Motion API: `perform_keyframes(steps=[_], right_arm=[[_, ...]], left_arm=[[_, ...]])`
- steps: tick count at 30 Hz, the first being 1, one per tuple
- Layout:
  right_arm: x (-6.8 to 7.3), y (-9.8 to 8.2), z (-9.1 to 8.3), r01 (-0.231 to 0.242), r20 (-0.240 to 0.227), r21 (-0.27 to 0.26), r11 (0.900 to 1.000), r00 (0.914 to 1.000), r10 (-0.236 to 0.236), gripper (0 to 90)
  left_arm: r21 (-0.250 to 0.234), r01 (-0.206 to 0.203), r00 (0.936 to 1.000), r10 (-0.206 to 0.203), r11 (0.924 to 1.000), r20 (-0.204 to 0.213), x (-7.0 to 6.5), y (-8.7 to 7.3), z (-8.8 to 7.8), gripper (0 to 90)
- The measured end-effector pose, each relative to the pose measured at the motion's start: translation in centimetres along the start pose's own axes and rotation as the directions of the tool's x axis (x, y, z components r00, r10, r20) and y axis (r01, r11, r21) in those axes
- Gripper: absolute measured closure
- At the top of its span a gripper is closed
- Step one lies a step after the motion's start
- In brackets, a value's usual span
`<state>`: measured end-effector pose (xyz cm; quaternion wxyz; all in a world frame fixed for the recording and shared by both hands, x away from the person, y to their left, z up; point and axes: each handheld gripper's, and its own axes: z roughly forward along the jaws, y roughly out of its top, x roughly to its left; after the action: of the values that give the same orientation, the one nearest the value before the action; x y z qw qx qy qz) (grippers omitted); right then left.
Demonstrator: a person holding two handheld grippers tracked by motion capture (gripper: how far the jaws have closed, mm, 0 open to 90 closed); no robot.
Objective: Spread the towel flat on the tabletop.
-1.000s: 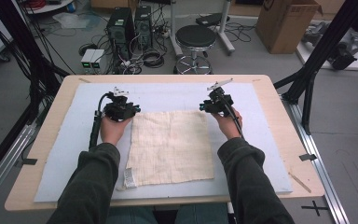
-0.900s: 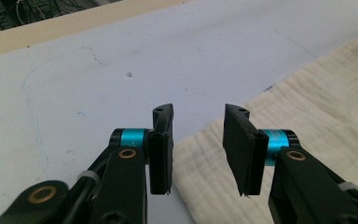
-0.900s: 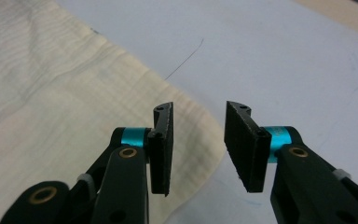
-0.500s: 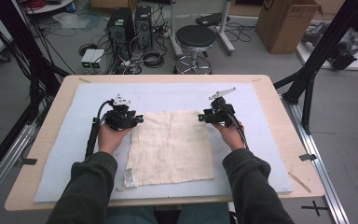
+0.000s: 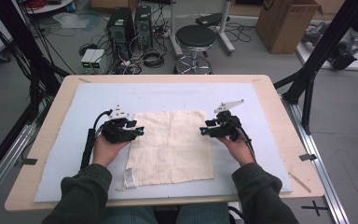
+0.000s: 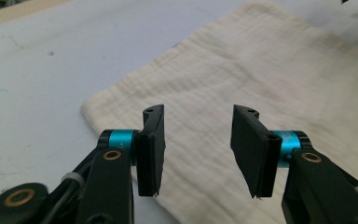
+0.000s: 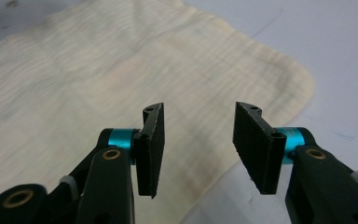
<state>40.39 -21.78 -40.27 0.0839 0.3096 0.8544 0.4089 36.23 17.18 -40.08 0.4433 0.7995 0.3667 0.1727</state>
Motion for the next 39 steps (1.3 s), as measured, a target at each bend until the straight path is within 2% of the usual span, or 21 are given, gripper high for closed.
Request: perform_keyframes(steps=[5,8,9,14,16,19,21,26,29,31,35,39], right_arm=[[2.8,-2.2,-1.6,0.061,-0.056,-0.033,0.998,0.9965,-0.063,50.8],[4.2,-3.4,-2.2,0.079,-0.089,-0.043,0.996,0.9925,-0.083,49.6],[4.7,-3.8,-2.3,0.088,-0.096,-0.044,0.995,0.9912,-0.092,49.2],[6.3,-5.5,-2.9,0.13,-0.119,-0.037,0.991,0.9839,-0.133,48.5],[6.9,-6.2,-3.2,0.126,-0.131,-0.033,0.991,0.9829,-0.129,48.4],[7.5,-7.1,-3.4,0.15,-0.128,-0.017,0.988,0.9802,-0.151,48.5],[7.9,-7.6,-3.6,0.158,-0.126,-0.011,0.987,0.9793,-0.158,49.3],[8.1,-8.2,-3.3,0.173,-0.125,0.023,0.985,0.9777,-0.169,53.3],[8.2,-8.3,-3.0,0.185,-0.12,0.049,0.982,0.9767,-0.178,57.4],[8.3,-8.5,-2.7,0.195,-0.122,0.072,0.978,0.9752,-0.185,58.8],[8.4,-8.4,-2.6,0.2,-0.1,0.076,0.977,0.9763,-0.192,65.7],[8.3,-8.3,-2.6,0.2,-0.111,0.082,0.976,0.9754,-0.191,72.3]], left_arm=[[-0.025,-0.053,0.9963,0.055,0.9983,0.066,-2.1,-1.3,-2.8,48.7],[-0.029,-0.07,0.9916,0.072,0.9971,0.107,-3.2,-2.6,-4.1,47.2],[-0.033,-0.063,0.99,0.066,0.9975,0.125,-3.5,-3.1,-4.4,46.9],[-0.015,-0.079,0.9799,0.08,0.9968,0.183,-4.6,-5.3,-5.5,44.2],[0.006,-0.09,0.9776,0.088,0.9959,0.191,-4.9,-5.9,-5.7,42.7],[0.022,-0.104,0.9733,0.098,0.9943,0.208,-5.3,-6.6,-5.8,42.0],[0.04,-0.116,0.972,0.105,0.9924,0.21,-5.5,-7.0,-5.6,41.7],[0.114,-0.165,0.9707,0.141,0.9796,0.194,-5.8,-7.6,-4.7,42.6],[0.147,-0.163,0.9732,0.134,0.9757,0.187,-5.5,-7.9,-4.3,45.7],[0.139,-0.153,0.9746,0.127,0.9784,0.185,-5.4,-7.9,-4.3,50.0],[0.133,-0.178,0.9748,0.156,0.975,0.16,-5.5,-8.0,-4.3,56.9],[0.135,-0.188,0.9719,0.164,0.9729,0.168,-5.6,-8.0,-4.3,68.8]])
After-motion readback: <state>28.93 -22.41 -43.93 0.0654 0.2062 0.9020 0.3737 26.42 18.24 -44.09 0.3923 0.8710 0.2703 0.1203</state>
